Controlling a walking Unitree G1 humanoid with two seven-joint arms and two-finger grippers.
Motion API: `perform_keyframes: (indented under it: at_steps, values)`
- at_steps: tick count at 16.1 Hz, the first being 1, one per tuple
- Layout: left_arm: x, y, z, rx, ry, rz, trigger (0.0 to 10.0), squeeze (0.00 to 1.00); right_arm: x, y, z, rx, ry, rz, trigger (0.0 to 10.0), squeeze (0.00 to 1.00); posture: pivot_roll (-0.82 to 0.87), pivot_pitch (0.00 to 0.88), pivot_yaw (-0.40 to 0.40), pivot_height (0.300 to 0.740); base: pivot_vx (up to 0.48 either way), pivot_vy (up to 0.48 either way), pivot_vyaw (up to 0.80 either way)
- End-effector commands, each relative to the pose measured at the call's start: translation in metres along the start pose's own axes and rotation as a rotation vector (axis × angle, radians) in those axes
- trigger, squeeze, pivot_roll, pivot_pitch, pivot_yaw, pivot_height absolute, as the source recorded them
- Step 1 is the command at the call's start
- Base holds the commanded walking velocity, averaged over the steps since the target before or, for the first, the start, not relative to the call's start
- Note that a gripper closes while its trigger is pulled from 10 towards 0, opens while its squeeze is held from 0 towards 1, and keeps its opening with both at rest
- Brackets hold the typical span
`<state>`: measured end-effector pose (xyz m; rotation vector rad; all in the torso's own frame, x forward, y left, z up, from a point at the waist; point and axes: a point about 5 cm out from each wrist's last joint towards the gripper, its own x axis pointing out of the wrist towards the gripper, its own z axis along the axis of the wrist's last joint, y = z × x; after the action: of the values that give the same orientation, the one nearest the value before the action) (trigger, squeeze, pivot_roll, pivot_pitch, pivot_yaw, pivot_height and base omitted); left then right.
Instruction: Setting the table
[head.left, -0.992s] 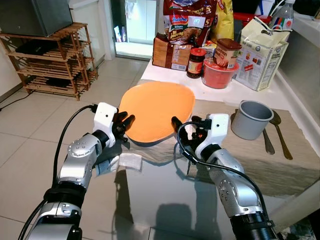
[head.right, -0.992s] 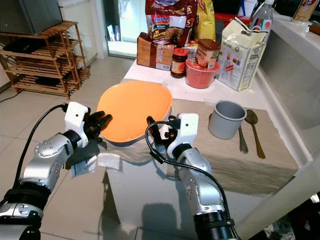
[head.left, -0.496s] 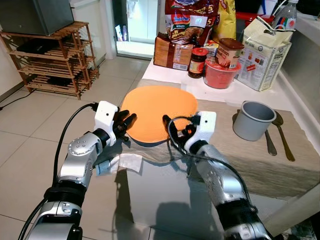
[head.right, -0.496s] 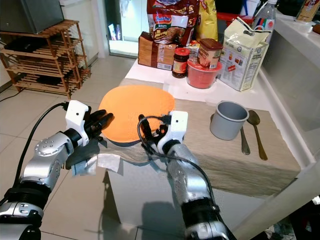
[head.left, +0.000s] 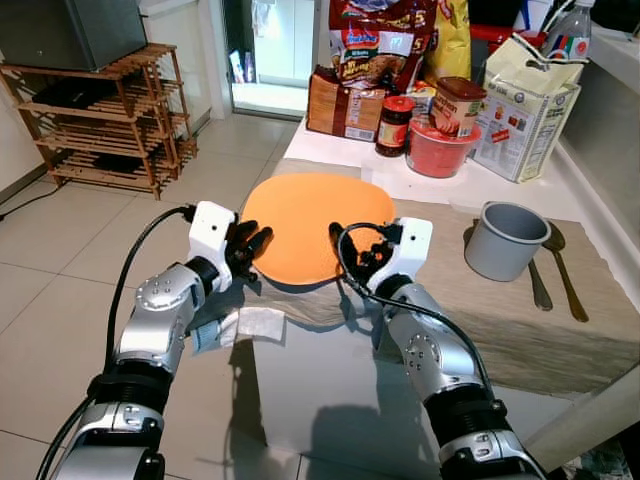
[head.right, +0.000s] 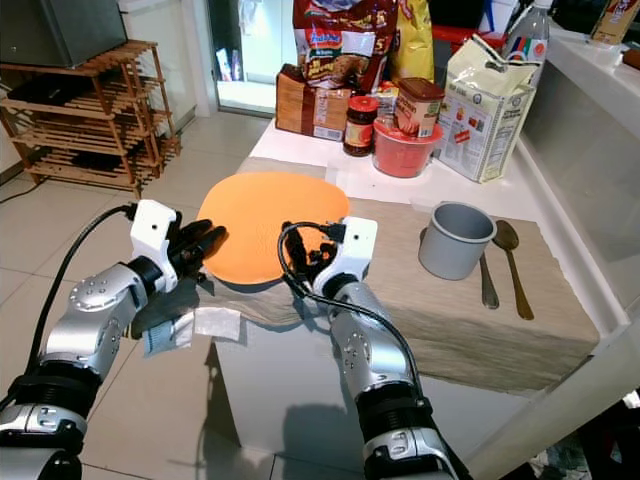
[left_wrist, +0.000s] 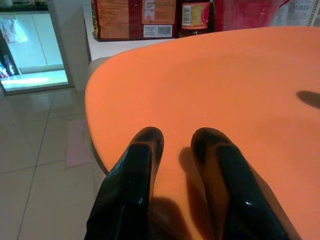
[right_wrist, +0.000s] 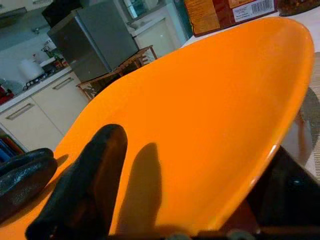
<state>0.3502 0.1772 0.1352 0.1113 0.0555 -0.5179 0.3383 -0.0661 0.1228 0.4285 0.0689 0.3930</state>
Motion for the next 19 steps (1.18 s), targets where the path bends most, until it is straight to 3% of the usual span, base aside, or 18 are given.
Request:
perform_keyframes:
  at_steps: [1,11,19]
  values:
    - [0.000,-0.007,-0.013,-0.015,0.063,-0.035,10.0,0.00,-0.001,-0.007,-0.008,0.010,0.044,-0.038,0.0,0.00,0.00,0.000,-0.045,0.740,0.000,0.000,0.00]
    - [0.001,-0.009,-0.008,-0.013,0.057,-0.049,10.0,0.00,-0.002,-0.008,-0.007,0.004,0.033,-0.046,0.0,0.00,0.00,0.006,-0.040,0.740,0.000,0.000,0.00]
    - [0.005,-0.007,0.019,0.027,-0.012,-0.057,10.0,0.00,-0.005,-0.014,-0.007,-0.022,0.034,-0.058,0.0,0.00,0.01,0.000,-0.042,0.740,0.000,0.000,0.00]
